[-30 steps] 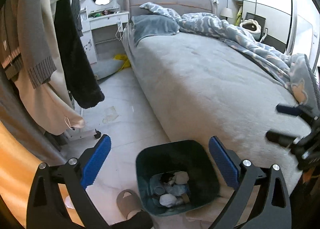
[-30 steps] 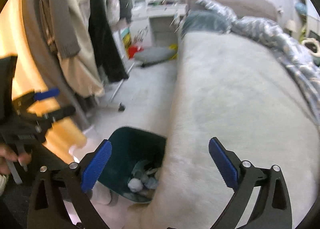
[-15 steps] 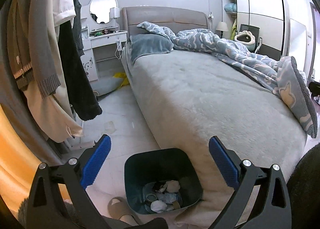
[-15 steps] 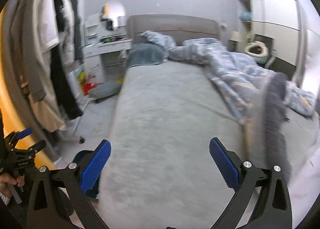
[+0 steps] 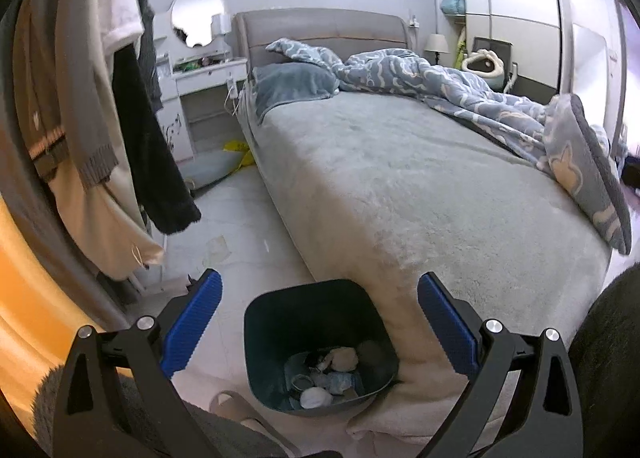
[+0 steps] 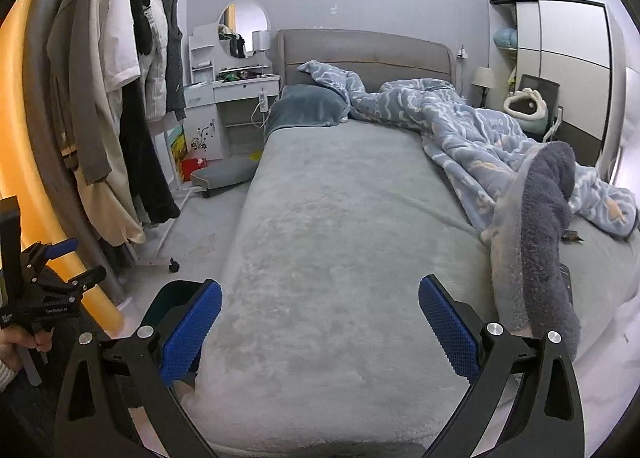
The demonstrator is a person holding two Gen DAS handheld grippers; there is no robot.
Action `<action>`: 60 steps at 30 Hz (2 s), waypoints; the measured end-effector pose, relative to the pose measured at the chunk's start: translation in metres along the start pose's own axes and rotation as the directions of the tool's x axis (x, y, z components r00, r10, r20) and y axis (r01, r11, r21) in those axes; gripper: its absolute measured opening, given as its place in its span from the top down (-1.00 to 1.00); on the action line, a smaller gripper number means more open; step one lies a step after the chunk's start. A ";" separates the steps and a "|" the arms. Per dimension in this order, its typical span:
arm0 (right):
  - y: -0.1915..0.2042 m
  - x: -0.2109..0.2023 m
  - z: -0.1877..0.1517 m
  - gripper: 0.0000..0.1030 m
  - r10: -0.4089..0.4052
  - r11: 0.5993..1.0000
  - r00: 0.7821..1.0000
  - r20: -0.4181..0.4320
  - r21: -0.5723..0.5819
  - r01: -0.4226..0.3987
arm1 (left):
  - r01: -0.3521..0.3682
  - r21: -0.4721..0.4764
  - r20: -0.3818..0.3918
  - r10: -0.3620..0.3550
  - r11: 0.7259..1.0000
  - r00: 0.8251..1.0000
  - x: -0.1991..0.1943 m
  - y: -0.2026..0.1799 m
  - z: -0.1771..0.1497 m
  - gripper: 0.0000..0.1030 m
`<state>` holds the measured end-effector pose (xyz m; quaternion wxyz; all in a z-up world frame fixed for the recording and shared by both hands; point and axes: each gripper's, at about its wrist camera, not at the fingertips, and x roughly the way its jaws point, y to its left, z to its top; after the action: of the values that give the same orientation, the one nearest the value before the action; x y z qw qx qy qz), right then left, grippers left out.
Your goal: Collect trash
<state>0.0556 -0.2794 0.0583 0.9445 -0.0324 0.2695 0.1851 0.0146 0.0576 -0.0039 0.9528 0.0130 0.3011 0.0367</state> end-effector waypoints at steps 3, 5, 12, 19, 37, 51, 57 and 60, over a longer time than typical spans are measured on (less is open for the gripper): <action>0.000 0.001 0.000 -0.93 0.004 1.000 1.000 -0.009 0.010 -0.004 | 0.007 -0.062 -0.016 -0.008 0.998 1.000 0.003 0.011 0.000 -0.94; -0.001 0.000 0.000 -0.93 0.009 1.000 1.000 -0.008 0.018 -0.009 | 0.009 -0.084 -0.022 -0.011 0.996 1.000 0.003 0.015 -0.001 -0.94; 0.000 0.003 -0.001 -0.93 0.027 0.999 0.999 -0.028 0.021 -0.027 | 0.020 -0.081 -0.019 -0.021 0.997 1.000 0.003 0.015 -0.003 -0.94; -0.001 0.004 0.000 -0.93 0.036 0.999 0.999 -0.036 0.034 -0.034 | 0.022 -0.045 -0.013 -0.023 0.999 1.000 0.002 0.007 -0.003 -0.94; -0.001 0.004 0.000 -0.94 0.035 0.999 0.999 -0.040 0.031 -0.034 | 0.026 -0.046 -0.017 -0.026 0.999 1.000 0.003 0.007 -0.003 -0.94; -0.001 0.004 0.000 -0.94 0.035 0.999 0.999 -0.039 0.031 -0.034 | 0.026 -0.045 -0.017 -0.026 0.999 1.000 0.003 0.006 -0.004 -0.94; -0.001 0.004 0.000 -0.94 0.036 0.999 0.999 -0.040 0.031 -0.034 | 0.025 -0.044 -0.017 -0.026 0.999 1.000 0.003 0.005 -0.004 -0.94; -0.002 0.004 0.000 -0.94 0.035 0.999 0.999 -0.040 0.030 -0.034 | 0.027 -0.045 -0.019 -0.028 0.999 0.999 0.003 0.005 -0.004 -0.94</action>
<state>0.0593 -0.2796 0.0565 0.9358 -0.0175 0.2920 0.1966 0.0147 0.0631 -0.0085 0.9503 -0.0127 0.3097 0.0305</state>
